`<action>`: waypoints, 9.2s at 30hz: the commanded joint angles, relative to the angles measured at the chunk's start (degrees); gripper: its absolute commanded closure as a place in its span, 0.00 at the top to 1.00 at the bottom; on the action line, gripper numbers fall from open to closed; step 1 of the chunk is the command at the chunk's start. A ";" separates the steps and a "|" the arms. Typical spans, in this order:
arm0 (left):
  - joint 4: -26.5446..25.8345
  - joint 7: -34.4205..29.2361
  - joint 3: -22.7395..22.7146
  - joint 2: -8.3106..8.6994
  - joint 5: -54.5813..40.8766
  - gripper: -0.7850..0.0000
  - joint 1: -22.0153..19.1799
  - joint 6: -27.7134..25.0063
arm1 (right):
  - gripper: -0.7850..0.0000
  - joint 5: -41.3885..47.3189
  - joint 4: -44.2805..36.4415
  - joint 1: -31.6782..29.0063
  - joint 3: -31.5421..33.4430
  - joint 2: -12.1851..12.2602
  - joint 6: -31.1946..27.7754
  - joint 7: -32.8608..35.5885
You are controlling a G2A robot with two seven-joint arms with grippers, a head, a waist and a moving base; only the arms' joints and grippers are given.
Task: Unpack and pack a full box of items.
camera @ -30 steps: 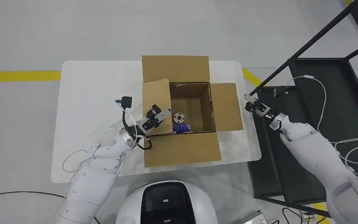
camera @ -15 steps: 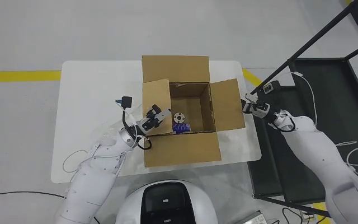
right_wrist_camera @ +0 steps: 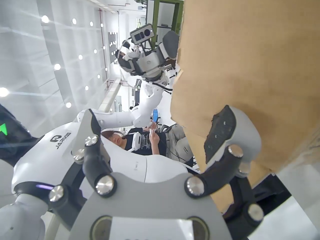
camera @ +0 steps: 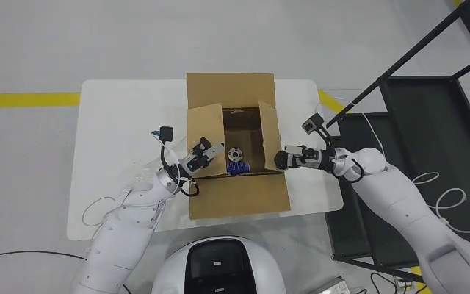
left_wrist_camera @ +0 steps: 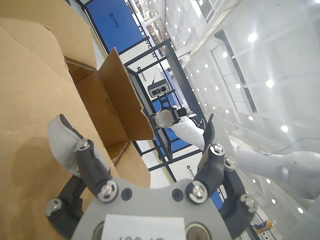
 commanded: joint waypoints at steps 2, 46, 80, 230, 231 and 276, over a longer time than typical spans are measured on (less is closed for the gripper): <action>0.00 0.00 0.00 0.00 0.00 1.00 0.00 0.00 | 1.00 -3.41 1.40 1.54 -1.54 -1.15 0.29 -2.88; -0.95 0.80 2.61 -0.26 6.24 1.00 -2.18 5.22 | 1.00 -9.77 4.39 -0.04 5.05 -3.27 -1.06 -12.72; -6.80 12.08 -8.66 0.81 -1.09 1.00 7.15 -0.46 | 1.00 -25.52 -1.93 2.60 2.66 -6.83 7.97 -16.70; 68.01 7.00 10.95 -14.12 -0.40 1.00 -50.40 2.13 | 1.00 -15.94 -4.51 -5.19 13.67 -7.36 12.36 -2.14; 68.21 6.59 10.72 -14.22 -1.01 1.00 -50.52 1.47 | 1.00 -15.94 -4.51 -5.19 13.67 -7.36 12.36 -2.14; 39.35 -24.58 -2.79 -4.23 -11.46 1.00 -31.11 -12.56 | 1.00 -15.94 -4.51 -5.19 13.67 -7.36 12.36 -2.14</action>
